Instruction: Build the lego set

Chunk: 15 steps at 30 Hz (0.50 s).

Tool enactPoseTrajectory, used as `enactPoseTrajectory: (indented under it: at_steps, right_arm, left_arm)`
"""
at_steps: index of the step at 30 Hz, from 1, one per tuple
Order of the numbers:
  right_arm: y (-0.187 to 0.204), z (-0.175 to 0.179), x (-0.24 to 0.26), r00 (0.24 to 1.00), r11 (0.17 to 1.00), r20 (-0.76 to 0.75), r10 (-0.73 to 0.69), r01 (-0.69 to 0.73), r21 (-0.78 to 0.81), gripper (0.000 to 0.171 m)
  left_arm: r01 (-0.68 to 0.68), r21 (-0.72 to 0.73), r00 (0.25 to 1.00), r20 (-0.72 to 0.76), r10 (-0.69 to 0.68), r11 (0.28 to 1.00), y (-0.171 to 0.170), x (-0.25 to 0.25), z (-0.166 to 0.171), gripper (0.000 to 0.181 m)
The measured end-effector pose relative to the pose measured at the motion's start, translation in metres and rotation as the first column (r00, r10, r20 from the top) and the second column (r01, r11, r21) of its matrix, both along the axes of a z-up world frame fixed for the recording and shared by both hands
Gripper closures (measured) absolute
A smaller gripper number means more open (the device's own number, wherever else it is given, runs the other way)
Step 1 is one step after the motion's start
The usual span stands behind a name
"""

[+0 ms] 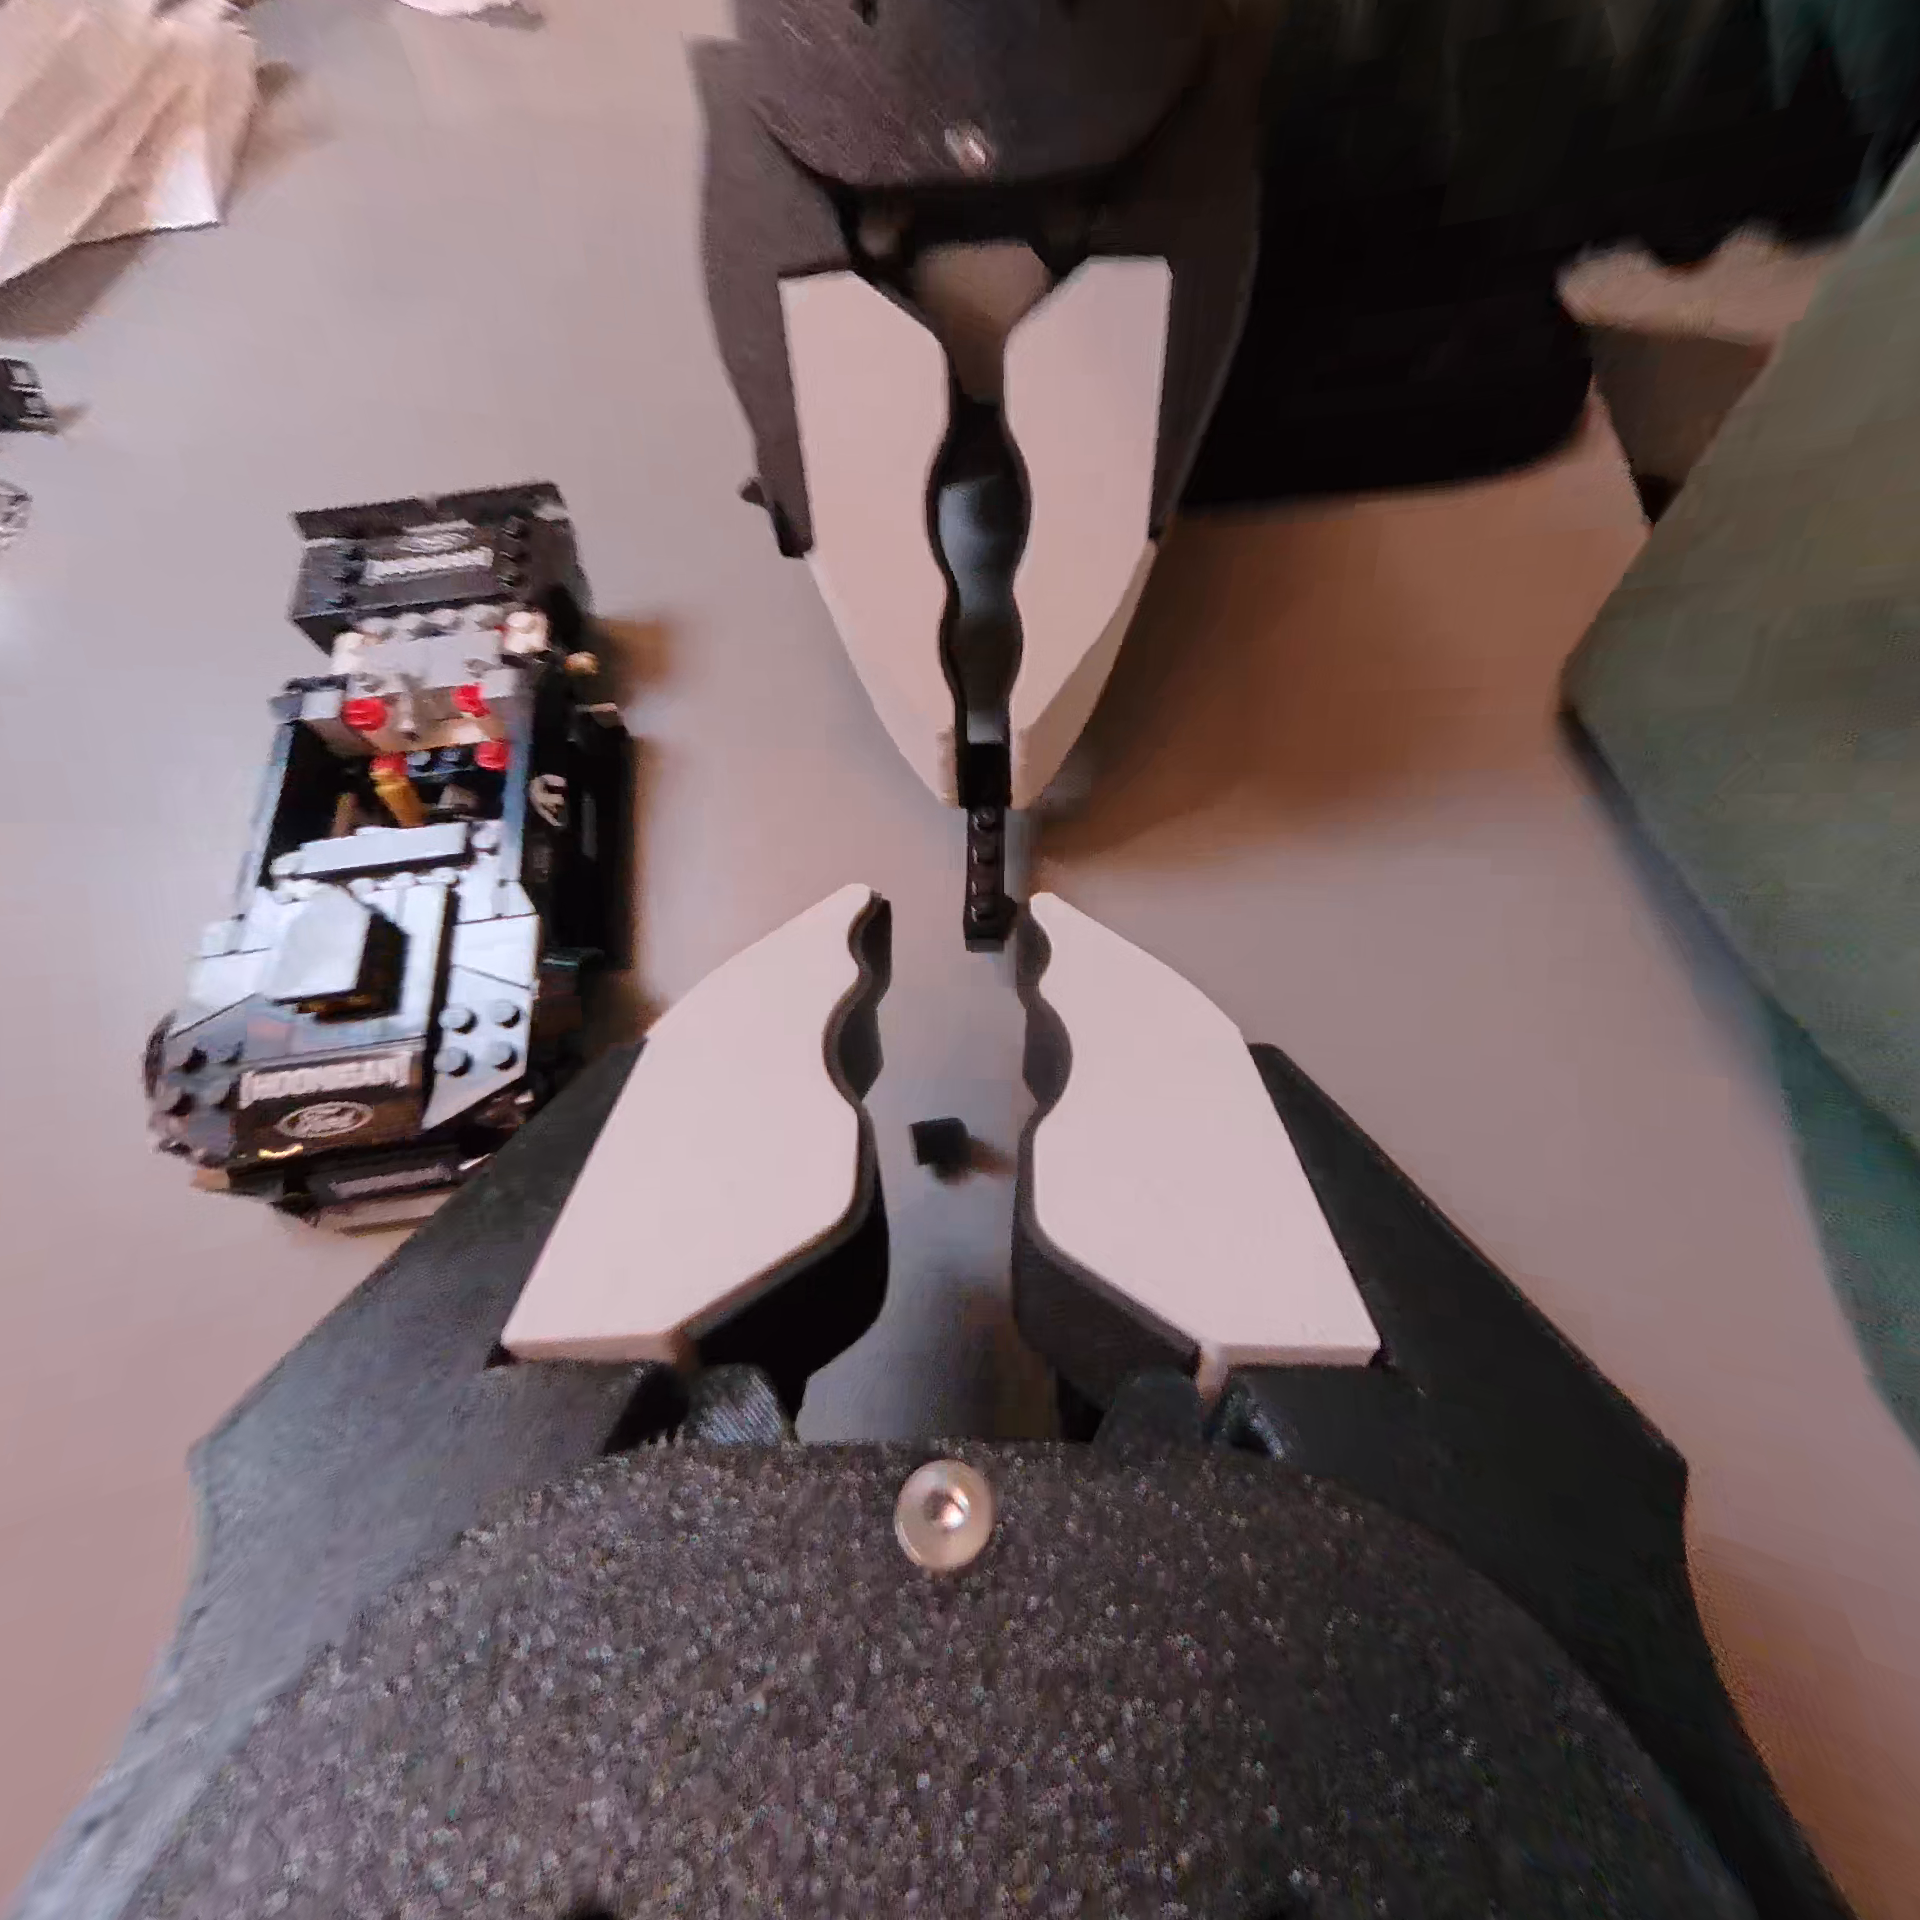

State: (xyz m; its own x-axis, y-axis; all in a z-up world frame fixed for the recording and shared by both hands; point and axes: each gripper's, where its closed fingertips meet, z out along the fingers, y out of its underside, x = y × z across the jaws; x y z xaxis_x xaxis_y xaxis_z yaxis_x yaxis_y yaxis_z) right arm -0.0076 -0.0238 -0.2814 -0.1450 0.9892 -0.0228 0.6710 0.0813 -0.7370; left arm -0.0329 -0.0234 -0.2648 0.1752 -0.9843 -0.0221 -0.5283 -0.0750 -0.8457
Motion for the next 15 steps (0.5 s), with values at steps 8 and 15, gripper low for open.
enactPoseTrajectory:
  at_steps: [8, 15]
  right_arm:
    - [0.013, 0.044, -0.004, 0.983, 0.987, -0.165, -0.086, 0.106, 0.121, 0.163]
    - [0.002, 0.060, -0.003, 0.973, 0.973, -0.207, -0.100, 0.140, 0.186, 0.163]
  left_arm:
    - [-0.231, -0.460, 0.907, 0.216, 0.360, 0.857, 0.019, -0.008, 0.045, 0.146]
    - [-0.144, -0.729, 0.839, 0.268, 0.473, 0.669, -0.001, 0.010, 0.051, 0.147]
